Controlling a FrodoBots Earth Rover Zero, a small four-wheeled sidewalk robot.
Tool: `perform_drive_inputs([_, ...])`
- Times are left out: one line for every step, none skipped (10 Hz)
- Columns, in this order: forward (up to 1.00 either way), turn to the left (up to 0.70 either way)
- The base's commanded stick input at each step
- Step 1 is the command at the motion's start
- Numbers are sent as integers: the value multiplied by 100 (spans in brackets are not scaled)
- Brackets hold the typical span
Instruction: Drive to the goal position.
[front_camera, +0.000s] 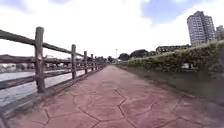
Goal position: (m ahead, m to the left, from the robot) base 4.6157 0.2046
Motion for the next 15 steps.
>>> perform_drive_inputs([70,11])
perform_drive_inputs([70,11])
perform_drive_inputs([70,11])
perform_drive_inputs([70,11])
perform_drive_inputs([70,11])
perform_drive_inputs([70,8])
perform_drive_inputs([70,5])
perform_drive_inputs([70,3])
perform_drive_inputs([70,3])
perform_drive_inputs([70,3])
perform_drive_inputs([70,3])
perform_drive_inputs([70,-2])
perform_drive_inputs([70,-4])
perform_drive_inputs([70,-16])
perform_drive_inputs([70,-22])
